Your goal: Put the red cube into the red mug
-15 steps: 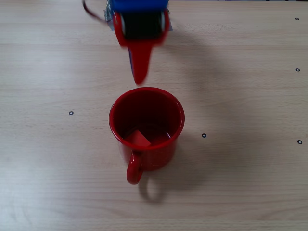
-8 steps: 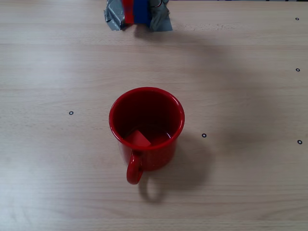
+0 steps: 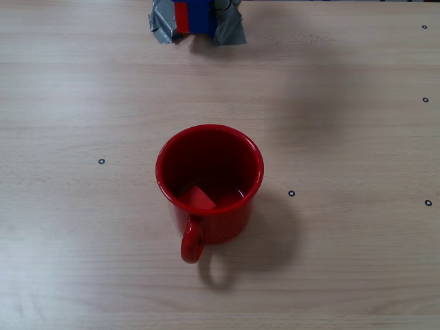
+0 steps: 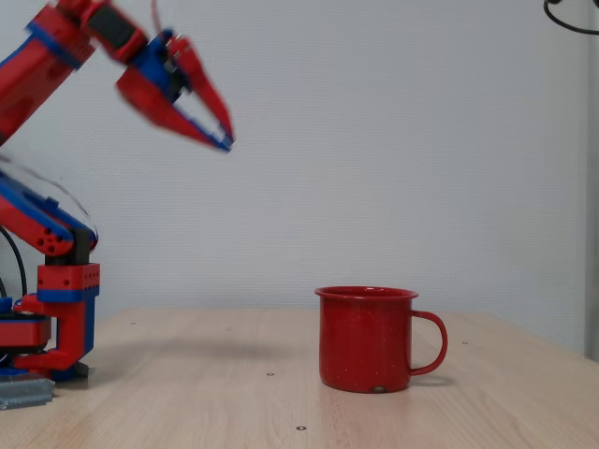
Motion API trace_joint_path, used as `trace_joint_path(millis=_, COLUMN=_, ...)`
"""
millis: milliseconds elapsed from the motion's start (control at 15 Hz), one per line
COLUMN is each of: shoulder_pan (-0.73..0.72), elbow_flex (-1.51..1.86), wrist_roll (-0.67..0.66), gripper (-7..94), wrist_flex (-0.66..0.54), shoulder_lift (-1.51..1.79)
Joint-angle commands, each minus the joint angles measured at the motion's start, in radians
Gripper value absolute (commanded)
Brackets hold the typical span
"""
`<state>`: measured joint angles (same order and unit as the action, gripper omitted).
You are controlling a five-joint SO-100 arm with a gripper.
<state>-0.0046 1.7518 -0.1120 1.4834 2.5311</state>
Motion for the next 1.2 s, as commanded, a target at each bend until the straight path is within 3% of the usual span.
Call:
trace_joint_path(millis=0, shoulder_pan=0.002, elbow_flex=0.12, wrist_roll=0.009, gripper=0, wrist_flex=-0.037, shoulder_lift=0.118)
trace_joint_path(millis=267, shoulder_pan=-0.029, elbow_flex=0.373, wrist_roll=0.04, gripper=0, wrist_flex=-0.057, shoulder_lift=0.331)
trace_joint_path(millis=733, shoulder_pan=-0.071, elbow_flex=1.062, wrist_roll=0.049, gripper=0, wrist_flex=-0.236, shoulder_lift=0.753)
trace_joint_path(millis=1000, shoulder_pan=-0.086, elbow_flex=1.341, wrist_roll=0.086, gripper=0, wrist_flex=-0.41, shoulder_lift=0.801)
trace_joint_path(millis=1133, shoulder_pan=-0.086, elbow_flex=1.374, wrist_roll=0.098, gripper=0, wrist_flex=-0.44, shoulder_lift=0.801)
